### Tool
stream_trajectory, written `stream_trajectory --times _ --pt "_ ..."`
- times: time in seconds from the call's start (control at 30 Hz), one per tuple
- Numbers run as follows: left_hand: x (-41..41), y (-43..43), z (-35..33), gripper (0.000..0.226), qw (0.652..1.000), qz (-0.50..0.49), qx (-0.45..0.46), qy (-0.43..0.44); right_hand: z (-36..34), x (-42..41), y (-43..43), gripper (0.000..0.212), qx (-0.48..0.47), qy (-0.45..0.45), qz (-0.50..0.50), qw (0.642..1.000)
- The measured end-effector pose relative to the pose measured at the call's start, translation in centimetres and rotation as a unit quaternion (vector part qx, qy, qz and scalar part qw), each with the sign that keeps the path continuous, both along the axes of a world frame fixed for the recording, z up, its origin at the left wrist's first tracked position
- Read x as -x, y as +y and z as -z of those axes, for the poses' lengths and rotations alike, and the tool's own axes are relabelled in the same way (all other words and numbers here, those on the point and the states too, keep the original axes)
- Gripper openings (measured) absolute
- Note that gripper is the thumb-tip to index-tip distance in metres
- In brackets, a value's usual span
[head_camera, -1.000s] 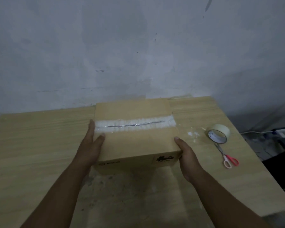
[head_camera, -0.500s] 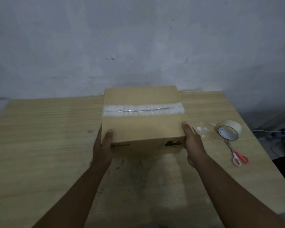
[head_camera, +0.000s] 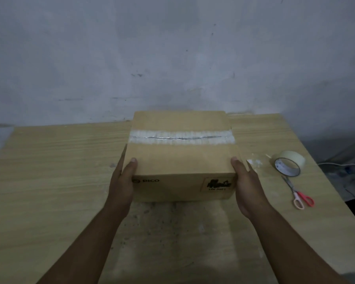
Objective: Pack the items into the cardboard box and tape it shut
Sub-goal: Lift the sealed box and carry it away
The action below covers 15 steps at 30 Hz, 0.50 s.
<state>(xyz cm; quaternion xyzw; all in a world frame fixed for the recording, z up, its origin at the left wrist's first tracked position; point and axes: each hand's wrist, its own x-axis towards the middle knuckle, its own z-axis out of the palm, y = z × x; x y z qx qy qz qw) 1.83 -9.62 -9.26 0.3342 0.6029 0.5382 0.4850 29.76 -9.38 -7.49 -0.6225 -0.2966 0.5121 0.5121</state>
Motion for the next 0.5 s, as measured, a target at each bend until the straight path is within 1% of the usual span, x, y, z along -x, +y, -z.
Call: stream_trajectory --times 0.07,0.17,0.27,0.4,0.43,0.5 --pt "-0.1 0.0 -0.3 0.051 1.000 0.007 -0.005 -0.002 -0.5 -0.4 0.1 0.035 0.005 0.002 0.002 1.000" --pt "-0.4 0.0 -1.2 0.045 0.999 0.023 -0.018 -0.017 -1.6 -0.9 0.1 0.038 0.000 0.003 0.000 1.000" --pt "-0.6 0.1 -2.6 0.045 0.998 0.043 -0.036 -0.014 -3.1 -0.9 0.4 0.031 -0.012 -0.005 -0.004 1.000" --pt "-1.0 0.7 -6.0 0.036 0.997 0.042 -0.068 -0.016 -6.6 -0.9 0.9 0.018 -0.049 -0.018 0.000 0.999" --pt "-1.0 0.9 -7.0 0.037 0.996 0.045 -0.076 -0.016 -7.6 -0.9 1.2 0.017 -0.061 -0.019 0.003 0.998" --pt "-1.0 1.4 -9.3 0.050 0.993 0.056 -0.100 -0.001 -10.1 -1.1 1.8 0.019 -0.086 -0.024 -0.005 0.996"
